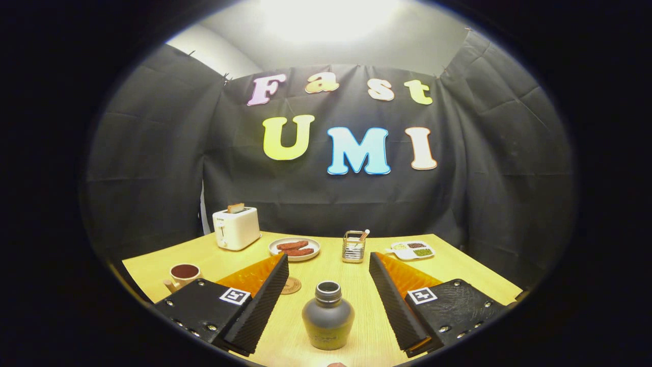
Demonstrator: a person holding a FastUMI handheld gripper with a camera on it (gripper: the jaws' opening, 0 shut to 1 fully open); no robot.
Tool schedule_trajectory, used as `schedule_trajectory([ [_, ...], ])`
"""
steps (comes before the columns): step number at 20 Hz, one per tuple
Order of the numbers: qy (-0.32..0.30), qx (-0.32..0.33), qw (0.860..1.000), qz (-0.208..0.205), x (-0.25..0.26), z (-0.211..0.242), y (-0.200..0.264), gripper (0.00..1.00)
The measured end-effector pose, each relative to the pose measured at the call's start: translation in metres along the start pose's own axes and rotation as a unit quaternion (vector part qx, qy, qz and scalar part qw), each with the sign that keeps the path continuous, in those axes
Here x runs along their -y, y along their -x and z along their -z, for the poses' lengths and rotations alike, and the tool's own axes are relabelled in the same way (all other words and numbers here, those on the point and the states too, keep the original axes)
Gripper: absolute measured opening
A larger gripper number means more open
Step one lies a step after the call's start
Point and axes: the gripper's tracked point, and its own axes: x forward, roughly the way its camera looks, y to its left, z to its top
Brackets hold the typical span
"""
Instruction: Take the bottle from table, then pour the juice into the cup, finally place the bottle on the coaster
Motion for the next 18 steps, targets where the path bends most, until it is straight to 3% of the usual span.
schedule_trajectory([
  [5,0.025,-0.025,0.999,-0.028,-0.007,0.042,-0.004,0.97],
  [18,-0.012,-0.123,0.991,-0.052,-0.001,0.130,-0.011,0.97],
])
